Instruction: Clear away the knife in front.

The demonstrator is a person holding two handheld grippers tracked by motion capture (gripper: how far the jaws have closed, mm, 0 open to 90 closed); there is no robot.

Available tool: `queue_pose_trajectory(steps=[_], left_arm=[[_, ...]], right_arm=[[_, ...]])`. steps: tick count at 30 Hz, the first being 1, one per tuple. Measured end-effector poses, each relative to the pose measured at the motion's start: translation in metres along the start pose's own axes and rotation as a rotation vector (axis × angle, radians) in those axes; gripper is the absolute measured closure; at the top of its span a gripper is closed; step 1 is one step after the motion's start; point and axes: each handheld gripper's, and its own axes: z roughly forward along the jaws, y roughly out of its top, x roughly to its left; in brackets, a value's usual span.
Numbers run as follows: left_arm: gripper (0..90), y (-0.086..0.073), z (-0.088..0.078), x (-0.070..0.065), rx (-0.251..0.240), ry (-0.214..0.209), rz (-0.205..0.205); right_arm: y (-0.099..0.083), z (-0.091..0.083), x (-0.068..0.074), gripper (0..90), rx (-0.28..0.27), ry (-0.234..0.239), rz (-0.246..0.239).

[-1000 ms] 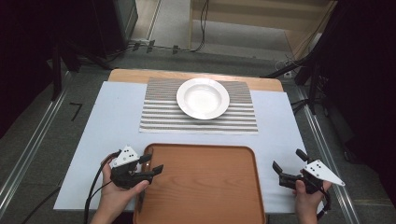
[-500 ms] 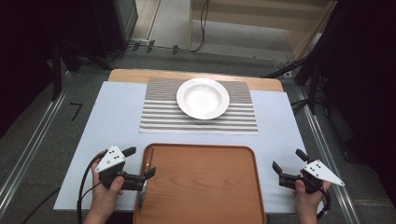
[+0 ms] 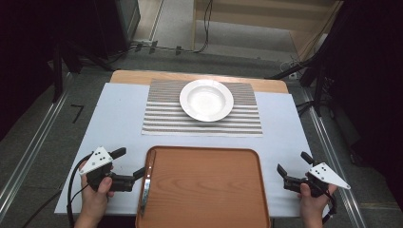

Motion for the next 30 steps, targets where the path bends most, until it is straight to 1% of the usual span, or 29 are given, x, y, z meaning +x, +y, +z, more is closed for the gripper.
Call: queue_pose_trajectory(steps=[6, 12, 13, 18, 24, 26, 30], left_arm=[[0.0, -0.004, -0.009, 0.011, -0.01, 0.021, -0.012], [0.0, -0.01, -0.016, 0.022, 0.003, 0.042, -0.004], [0.0, -0.011, -0.017, 0.025, 0.0, 0.041, -0.009], [0.0, -0.018, -0.024, 0.035, -0.005, 0.064, -0.026], [0.0, -0.023, -0.031, 0.049, -0.009, 0.076, -0.046], [0.0, -0.025, -0.034, 0.055, -0.014, 0.081, -0.062], [0.0, -0.029, -0.041, 0.063, -0.018, 0.102, -0.066]], right_arm=[[0.0, 0.0, 0.0, 0.0, 0.001, 0.001, -0.001], [0.0, 0.0, 0.0, 0.0, 0.001, -0.001, -0.002], [0.0, 0.0, 0.0, 0.0, 0.001, -0.001, -0.003], [0.0, 0.0, 0.0, 0.0, 0.003, -0.001, -0.004], [0.0, 0.0, 0.0, 0.0, 0.004, -0.002, -0.005], [0.0, 0.0, 0.0, 0.0, 0.004, -0.002, -0.004], [0.0, 0.0, 0.0, 0.0, 0.003, -0.002, -0.003]])
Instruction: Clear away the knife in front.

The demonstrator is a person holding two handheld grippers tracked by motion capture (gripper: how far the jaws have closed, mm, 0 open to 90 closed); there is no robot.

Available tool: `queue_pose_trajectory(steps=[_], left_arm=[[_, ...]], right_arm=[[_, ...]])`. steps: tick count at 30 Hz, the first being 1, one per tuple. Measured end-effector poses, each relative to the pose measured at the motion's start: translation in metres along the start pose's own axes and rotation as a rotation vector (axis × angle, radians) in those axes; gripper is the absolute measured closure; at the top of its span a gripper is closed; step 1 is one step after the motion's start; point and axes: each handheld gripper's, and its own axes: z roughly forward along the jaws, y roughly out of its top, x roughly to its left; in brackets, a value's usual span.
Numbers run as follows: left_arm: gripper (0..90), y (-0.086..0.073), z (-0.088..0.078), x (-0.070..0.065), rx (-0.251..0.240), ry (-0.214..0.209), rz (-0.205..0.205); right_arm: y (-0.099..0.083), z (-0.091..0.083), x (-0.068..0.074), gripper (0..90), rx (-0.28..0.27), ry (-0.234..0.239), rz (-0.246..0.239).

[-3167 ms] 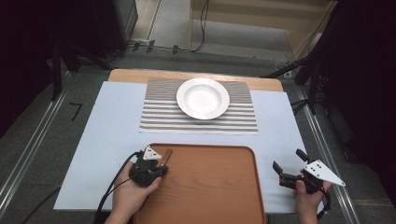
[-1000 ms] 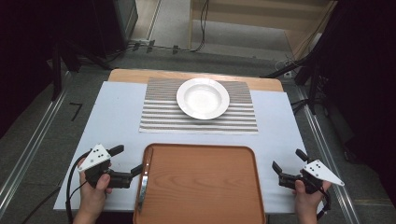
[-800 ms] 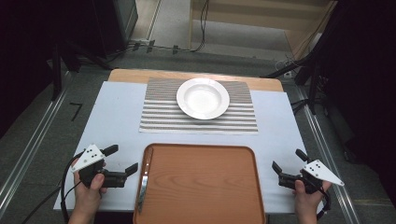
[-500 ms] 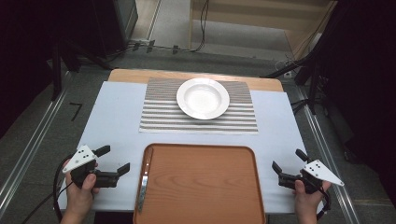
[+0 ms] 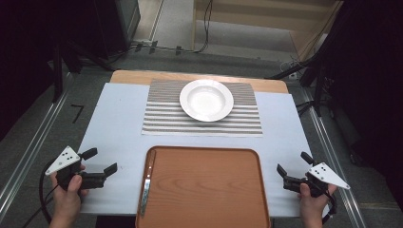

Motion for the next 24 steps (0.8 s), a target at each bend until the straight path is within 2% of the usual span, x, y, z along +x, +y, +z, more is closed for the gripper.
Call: queue_pose_trajectory(steps=[3, 7, 9, 15, 20, 24], left_arm=[[0.0, -0.002, -0.004, 0.006, 0.001, 0.023, 0.002], [0.0, -0.006, -0.01, 0.017, -0.018, 0.048, -0.025], [0.0, -0.008, -0.012, 0.019, -0.026, 0.044, -0.038], [0.0, -0.014, -0.005, 0.019, -0.015, 0.031, -0.041], [0.0, -0.016, -0.004, 0.016, -0.019, 0.031, -0.032], [0.0, -0.016, -0.005, 0.018, -0.027, 0.023, -0.041]], right_arm=[[0.0, 0.0, 0.0, 0.0, 0.0, 0.0, -0.001], [0.0, 0.0, 0.0, 0.0, 0.001, -0.001, -0.001], [0.0, 0.0, 0.0, 0.0, 0.001, -0.001, 0.0], [0.0, 0.0, 0.0, 0.0, 0.002, -0.002, -0.001], [0.0, 0.0, 0.0, 0.0, -0.001, -0.001, 0.004], [0.0, 0.0, 0.0, 0.0, 0.002, -0.003, 0.001]])
